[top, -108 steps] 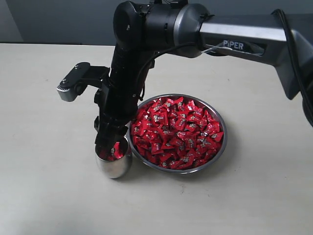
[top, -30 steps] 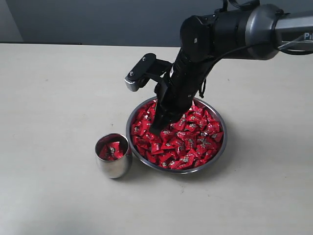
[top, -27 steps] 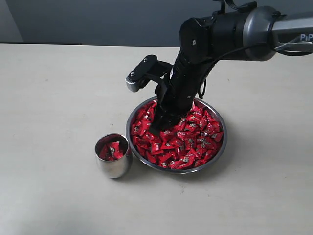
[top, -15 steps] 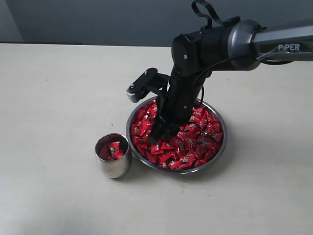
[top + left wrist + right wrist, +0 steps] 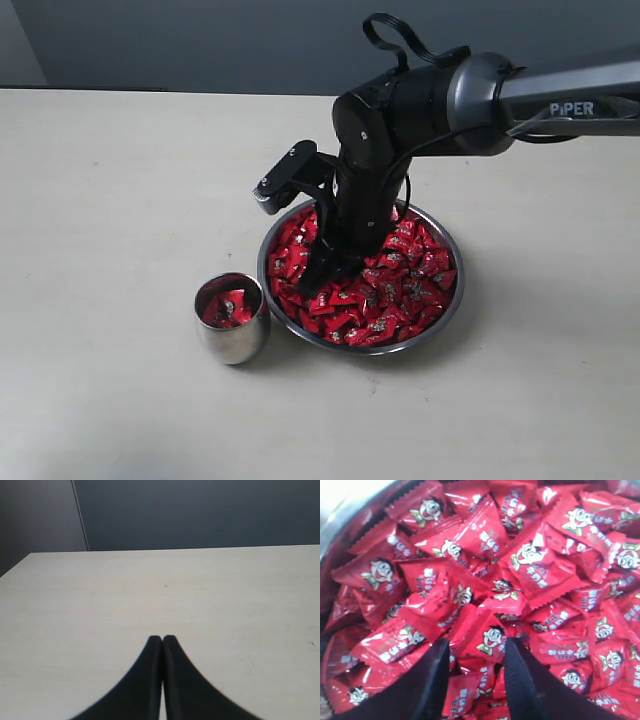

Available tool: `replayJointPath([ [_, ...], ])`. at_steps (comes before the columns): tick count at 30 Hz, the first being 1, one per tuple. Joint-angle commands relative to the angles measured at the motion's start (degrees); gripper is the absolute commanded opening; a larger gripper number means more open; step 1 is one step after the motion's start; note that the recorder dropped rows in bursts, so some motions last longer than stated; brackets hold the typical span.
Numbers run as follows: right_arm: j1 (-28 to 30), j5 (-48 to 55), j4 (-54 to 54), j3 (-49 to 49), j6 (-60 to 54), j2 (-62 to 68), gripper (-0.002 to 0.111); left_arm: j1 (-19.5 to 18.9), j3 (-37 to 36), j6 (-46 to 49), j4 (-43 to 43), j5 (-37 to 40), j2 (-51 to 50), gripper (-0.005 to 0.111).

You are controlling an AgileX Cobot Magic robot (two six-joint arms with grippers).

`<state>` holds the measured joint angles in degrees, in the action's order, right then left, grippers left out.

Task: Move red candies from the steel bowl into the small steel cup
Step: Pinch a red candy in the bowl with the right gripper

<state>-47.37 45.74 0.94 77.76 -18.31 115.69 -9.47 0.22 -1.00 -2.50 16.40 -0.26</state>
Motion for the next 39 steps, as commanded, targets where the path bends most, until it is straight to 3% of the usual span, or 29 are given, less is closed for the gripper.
replayJointPath([
  [1,-0.04,-0.65,-0.15,0.27,0.52,0.09,0.036,-0.14,-0.22,-0.15,-0.07,-0.10,0.26,0.000],
  [16,-1.13,-0.09,-2.55,0.27,0.52,0.09,0.036,-0.14,-0.22,-0.15,-0.07,-0.10,0.26,0.000],
  [39,-2.40,-1.76,7.14,0.27,3.98,2.89,0.036,-0.14,-0.22,-0.15,-0.07,-0.10,0.26,0.000],
])
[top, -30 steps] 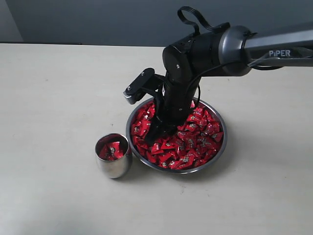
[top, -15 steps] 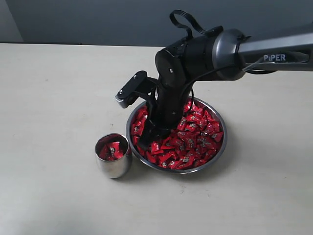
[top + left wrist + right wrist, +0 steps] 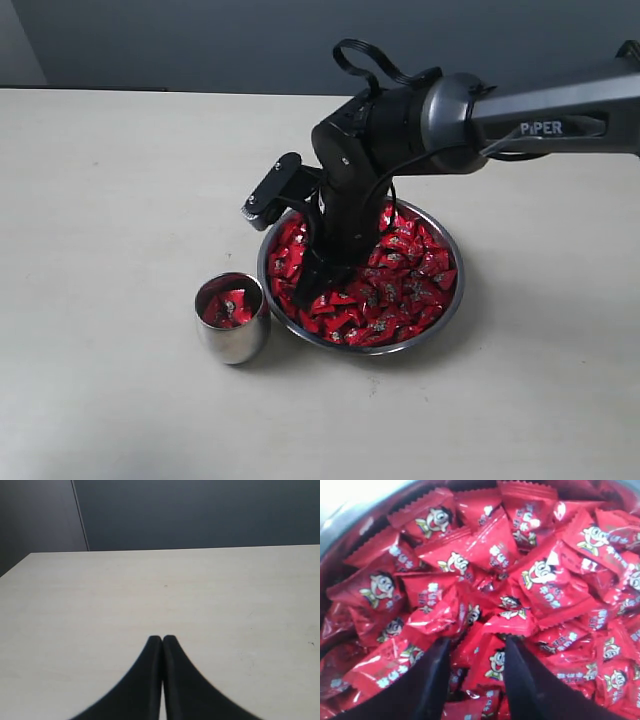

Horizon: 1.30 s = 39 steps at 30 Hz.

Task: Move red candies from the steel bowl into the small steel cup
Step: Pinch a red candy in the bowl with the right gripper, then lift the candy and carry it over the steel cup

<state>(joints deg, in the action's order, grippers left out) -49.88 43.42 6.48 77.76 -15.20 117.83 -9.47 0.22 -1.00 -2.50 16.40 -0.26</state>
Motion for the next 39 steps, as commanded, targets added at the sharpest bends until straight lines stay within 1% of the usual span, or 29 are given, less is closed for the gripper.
replayJointPath([
  [1,0.11,0.56,2.27,0.27,1.29,0.75,0.036,-0.14,-0.22,-0.15,-0.07,-0.10,0.26,0.000],
  [8,0.11,0.43,6.91,0.27,4.74,0.75,0.036,-0.14,-0.22,-0.15,-0.07,-0.10,0.26,0.000],
  [16,0.11,0.43,8.58,0.27,5.76,0.75,0.035,-0.14,-0.22,-0.15,-0.07,-0.10,0.26,0.000],
  [18,0.11,0.43,8.62,0.27,5.77,0.75,0.027,-0.14,-0.22,-0.15,-0.07,-0.10,0.26,0.000],
  [21,0.11,0.13,8.62,0.27,5.77,0.75,0.008,-0.14,-0.22,-0.15,-0.07,-0.10,0.26,0.000],
  [22,0.11,0.15,8.62,0.27,5.77,0.75,0.002,-0.14,-0.22,-0.15,-0.07,-0.10,0.26,0.000],
  [23,0.11,-0.15,8.62,0.27,5.77,0.75,-0.001,-0.14,-0.22,-0.15,-0.07,-0.10,0.26,0.000],
  [33,0.11,0.29,10.62,0.53,6.23,0.31,-0.001,-0.14,-0.22,-0.15,-0.07,-0.10,0.26,0.000],
  [39,0.11,5.95,10.65,4.54,7.60,-0.50,-0.001,-0.14,-0.22,-0.15,-0.07,-0.10,0.26,0.000],
])
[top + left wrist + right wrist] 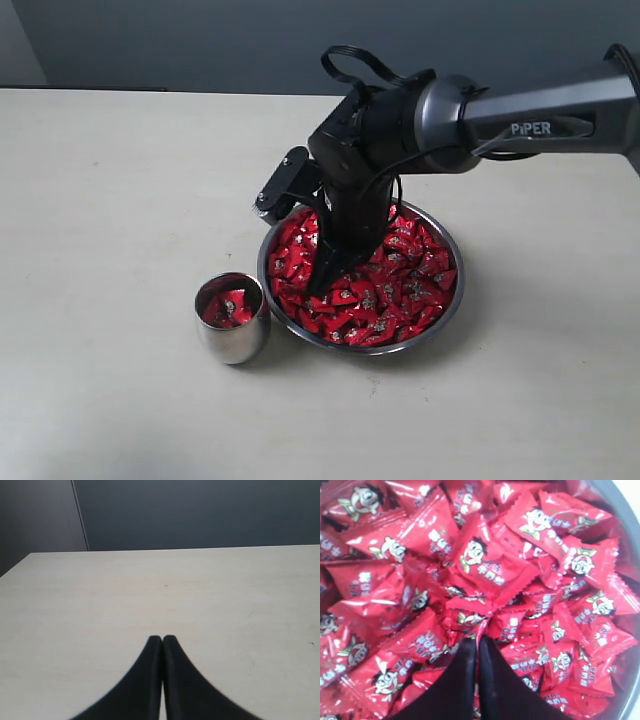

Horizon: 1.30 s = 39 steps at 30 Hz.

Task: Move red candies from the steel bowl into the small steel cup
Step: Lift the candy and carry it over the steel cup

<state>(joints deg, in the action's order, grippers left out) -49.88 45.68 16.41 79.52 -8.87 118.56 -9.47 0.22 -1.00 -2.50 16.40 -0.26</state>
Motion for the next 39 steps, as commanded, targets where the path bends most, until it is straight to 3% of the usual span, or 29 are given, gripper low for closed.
replayJointPath([
  [1,0.11,4.71,0.72,3.84,1.38,-1.33,-0.001,-0.14,-0.22,-0.15,-0.07,-0.10,0.26,0.000],
  [13,0.11,8.41,-2.32,11.48,3.12,-1.66,-0.001,-0.14,-0.22,-0.15,-0.07,-0.10,0.26,0.000],
  [16,0.11,6.80,-8.64,13.77,0.17,-1.66,-0.001,-0.14,-0.22,-0.15,-0.07,-0.10,0.26,0.000],
  [24,-0.34,8.63,-38.99,18.44,-19.04,-1.66,-0.001,-0.14,-0.22,-0.15,-0.07,-0.10,0.26,0.000],
  [39,-8.11,15.39,-28.49,18.92,-18.82,0.78,-0.001,-0.14,-0.22,-0.15,-0.07,-0.10,0.26,0.000],
])
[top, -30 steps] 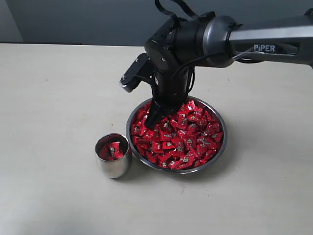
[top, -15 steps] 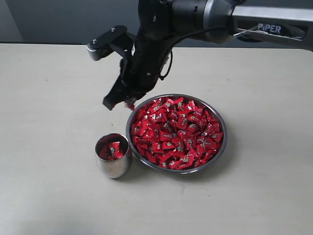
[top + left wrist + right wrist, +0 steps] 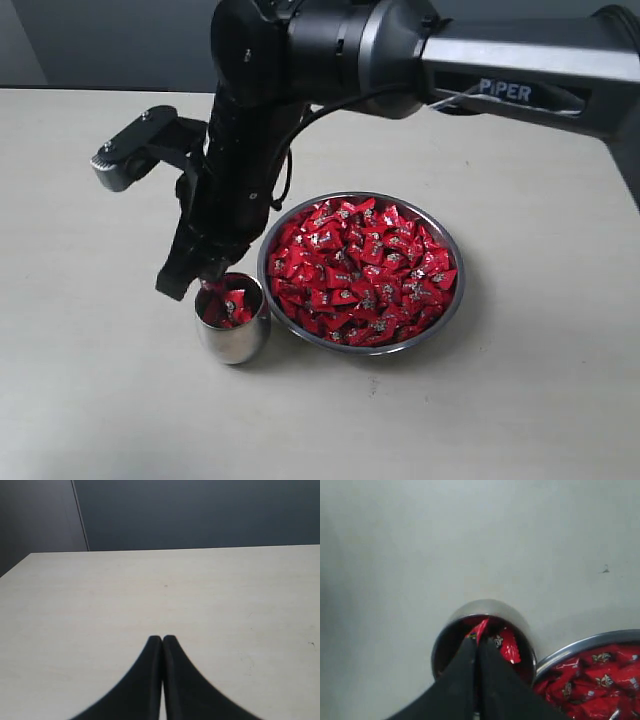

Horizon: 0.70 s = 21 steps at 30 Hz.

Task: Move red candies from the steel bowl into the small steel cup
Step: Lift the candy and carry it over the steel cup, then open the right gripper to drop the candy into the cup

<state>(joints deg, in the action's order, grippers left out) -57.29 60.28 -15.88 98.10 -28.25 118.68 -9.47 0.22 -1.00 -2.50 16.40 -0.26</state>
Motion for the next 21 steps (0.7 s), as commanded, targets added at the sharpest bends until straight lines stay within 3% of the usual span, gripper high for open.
replayJointPath([
  [1,-0.71,0.79,4.35,0.34,1.19,0.66,-0.001,-0.14,-0.22,-0.15,-0.07,-0.10,0.26,0.000],
  [13,-0.71,1.79,5.13,0.34,1.31,0.66,0.001,-0.14,-0.22,-0.15,-0.07,-0.10,0.26,0.000],
  [21,-0.71,1.85,4.91,0.34,1.31,0.66,0.033,-0.14,-0.22,-0.15,-0.07,-0.10,0.26,0.000],
])
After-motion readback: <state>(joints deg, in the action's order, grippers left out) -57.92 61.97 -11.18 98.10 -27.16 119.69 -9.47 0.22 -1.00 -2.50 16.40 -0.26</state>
